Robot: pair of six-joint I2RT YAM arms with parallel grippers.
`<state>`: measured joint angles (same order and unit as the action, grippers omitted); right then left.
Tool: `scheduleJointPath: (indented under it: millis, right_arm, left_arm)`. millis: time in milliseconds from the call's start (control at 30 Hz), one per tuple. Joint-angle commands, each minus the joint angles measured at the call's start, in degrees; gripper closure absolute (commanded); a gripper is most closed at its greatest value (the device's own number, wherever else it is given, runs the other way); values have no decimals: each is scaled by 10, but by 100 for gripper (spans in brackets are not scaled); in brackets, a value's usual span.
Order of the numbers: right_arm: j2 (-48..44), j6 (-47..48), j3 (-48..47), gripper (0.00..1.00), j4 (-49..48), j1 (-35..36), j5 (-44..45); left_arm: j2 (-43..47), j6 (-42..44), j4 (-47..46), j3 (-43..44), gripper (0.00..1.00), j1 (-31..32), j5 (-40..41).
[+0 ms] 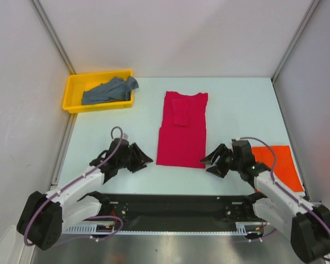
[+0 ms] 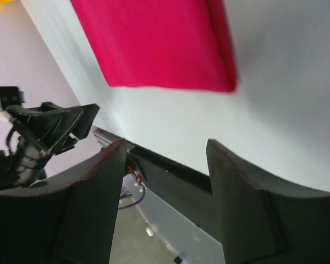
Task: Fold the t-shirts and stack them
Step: Fold the tshirt
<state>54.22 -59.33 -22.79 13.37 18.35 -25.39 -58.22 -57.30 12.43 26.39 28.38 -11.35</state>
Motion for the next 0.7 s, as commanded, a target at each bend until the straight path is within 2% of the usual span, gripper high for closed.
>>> scheduleJointPath:
  millis: [0, 33, 133, 233, 300, 433, 667]
  right_arm:
    - [-71, -169, 70, 34, -60, 44, 115]
    - [-87, -189, 84, 34, -57, 64, 132]
    - [-136, -250, 126, 35, -55, 83, 178]
    - [-146, -269, 147, 36, -53, 94, 201]
    - [-145, -268, 158, 36, -62, 94, 208]
    - [-122, -272, 178, 42, -106, 94, 220]
    - [-38, -294, 182, 50, -186, 94, 221]
  left_arm:
    - [42, -164, -78, -58, 48, 6, 40]
    - [50, -202, -80, -84, 47, 9, 46]
    - [43, -243, -109, -109, 45, 17, 56]
    - [21, -251, -108, -106, 43, 28, 62]
    - [11, -251, -139, -106, 43, 30, 67]
    - [-39, -272, -207, -116, 44, 30, 47]
    - [-95, -316, -243, -125, 48, 35, 50]
